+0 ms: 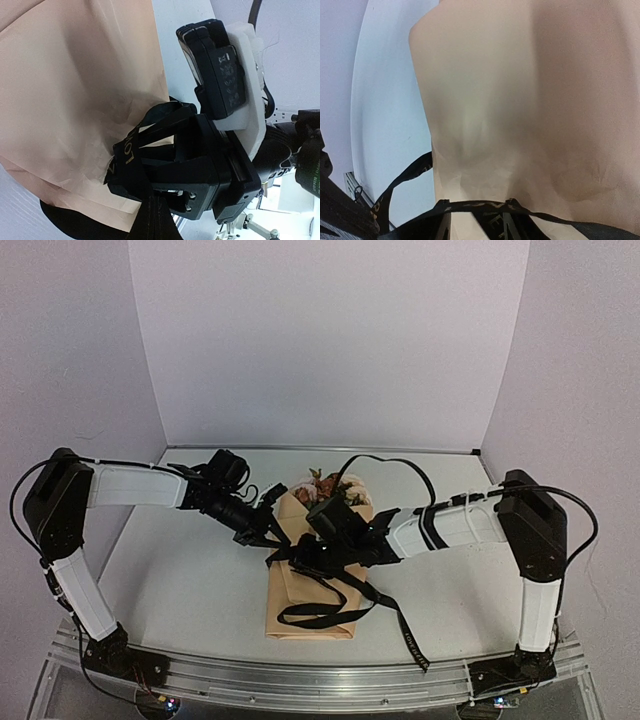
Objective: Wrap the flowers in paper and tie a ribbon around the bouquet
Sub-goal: Cross the ribbon over the folded bouquet.
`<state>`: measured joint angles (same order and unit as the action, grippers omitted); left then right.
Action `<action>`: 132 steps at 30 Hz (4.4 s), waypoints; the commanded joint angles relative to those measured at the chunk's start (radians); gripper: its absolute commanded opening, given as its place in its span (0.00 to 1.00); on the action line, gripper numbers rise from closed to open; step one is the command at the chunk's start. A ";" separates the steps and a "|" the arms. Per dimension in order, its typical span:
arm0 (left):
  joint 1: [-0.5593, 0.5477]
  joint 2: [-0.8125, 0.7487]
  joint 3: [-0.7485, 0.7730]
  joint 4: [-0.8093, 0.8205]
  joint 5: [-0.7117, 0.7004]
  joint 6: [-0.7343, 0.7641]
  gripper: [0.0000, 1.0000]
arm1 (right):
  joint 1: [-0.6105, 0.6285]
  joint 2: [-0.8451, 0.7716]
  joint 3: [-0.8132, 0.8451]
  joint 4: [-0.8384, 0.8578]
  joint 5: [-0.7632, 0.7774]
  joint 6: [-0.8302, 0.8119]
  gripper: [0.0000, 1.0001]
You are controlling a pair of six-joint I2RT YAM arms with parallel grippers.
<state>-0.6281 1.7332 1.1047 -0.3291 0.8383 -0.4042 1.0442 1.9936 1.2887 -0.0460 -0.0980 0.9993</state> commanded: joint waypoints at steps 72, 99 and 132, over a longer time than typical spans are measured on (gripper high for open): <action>0.014 -0.010 -0.081 0.093 0.034 -0.098 0.00 | 0.116 0.149 0.373 -0.482 0.345 -0.281 0.18; 0.015 -0.048 -0.164 0.094 -0.004 -0.098 0.12 | 0.061 -0.032 0.260 -0.387 0.239 -0.299 0.46; 0.016 -0.057 -0.248 0.162 -0.086 -0.158 0.00 | 0.080 0.291 0.528 -0.493 0.218 -0.460 0.33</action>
<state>-0.6159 1.7191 0.8612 -0.2037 0.7559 -0.5543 1.1278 2.2594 1.7608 -0.5109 0.0844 0.5472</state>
